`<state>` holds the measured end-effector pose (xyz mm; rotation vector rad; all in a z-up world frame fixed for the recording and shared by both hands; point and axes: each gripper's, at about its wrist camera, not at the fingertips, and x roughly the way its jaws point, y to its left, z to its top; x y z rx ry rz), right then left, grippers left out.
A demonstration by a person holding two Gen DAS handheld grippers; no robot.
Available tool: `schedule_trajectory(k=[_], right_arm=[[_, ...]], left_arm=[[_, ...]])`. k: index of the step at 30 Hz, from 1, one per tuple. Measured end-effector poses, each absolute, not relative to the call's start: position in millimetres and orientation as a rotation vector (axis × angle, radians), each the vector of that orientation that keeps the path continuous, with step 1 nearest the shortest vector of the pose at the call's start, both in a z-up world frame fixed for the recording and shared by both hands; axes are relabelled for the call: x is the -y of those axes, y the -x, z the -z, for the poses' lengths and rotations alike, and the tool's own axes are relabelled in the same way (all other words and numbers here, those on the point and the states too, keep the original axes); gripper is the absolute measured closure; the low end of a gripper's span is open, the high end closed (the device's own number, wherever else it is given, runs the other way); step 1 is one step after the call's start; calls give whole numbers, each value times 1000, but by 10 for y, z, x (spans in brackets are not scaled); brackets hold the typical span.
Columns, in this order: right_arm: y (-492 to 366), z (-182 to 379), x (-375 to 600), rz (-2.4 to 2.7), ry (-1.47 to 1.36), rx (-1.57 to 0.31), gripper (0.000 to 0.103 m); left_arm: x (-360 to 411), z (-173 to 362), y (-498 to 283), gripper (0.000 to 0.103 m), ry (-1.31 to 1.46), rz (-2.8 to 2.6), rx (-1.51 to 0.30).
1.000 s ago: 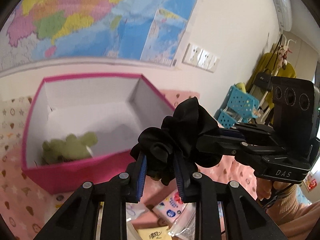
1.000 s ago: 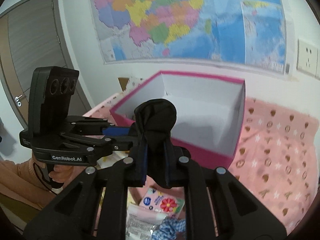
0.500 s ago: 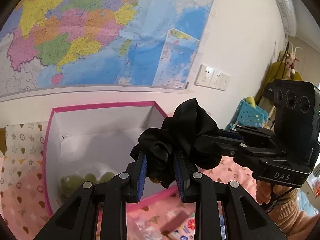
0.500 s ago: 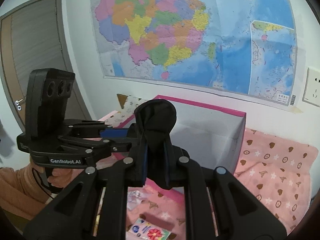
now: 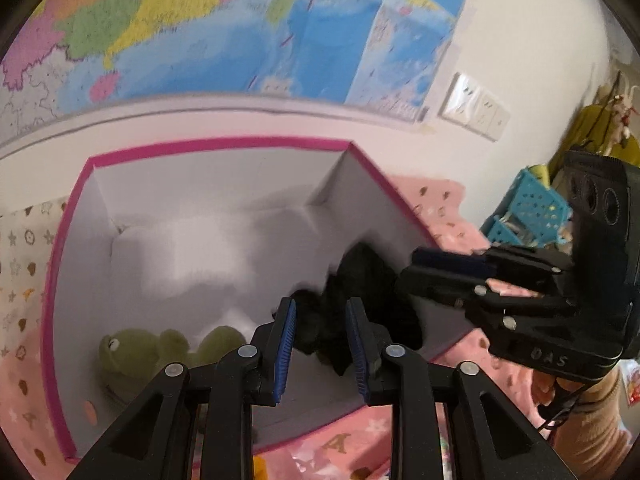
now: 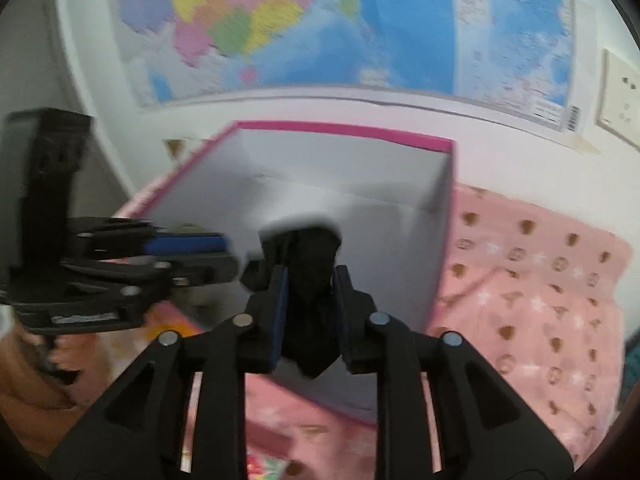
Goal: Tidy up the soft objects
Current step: 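Carry the black scrunchie into the box and release it, then grasp the blue gingham scrunchie with the right gripper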
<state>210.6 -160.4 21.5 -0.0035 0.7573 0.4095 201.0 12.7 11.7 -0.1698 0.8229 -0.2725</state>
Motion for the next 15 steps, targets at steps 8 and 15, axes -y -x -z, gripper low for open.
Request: schedule_trajectory(k=[8,15], right_arm=[[-1928,-284,1770,-369,-40,-747,67],[-1539,-381,1859,-451,-114,-708,53]], left_arm=[[-171,-110,-1877,62,159,231,-795],[-162,-235,-1539,56,151,273,-745]])
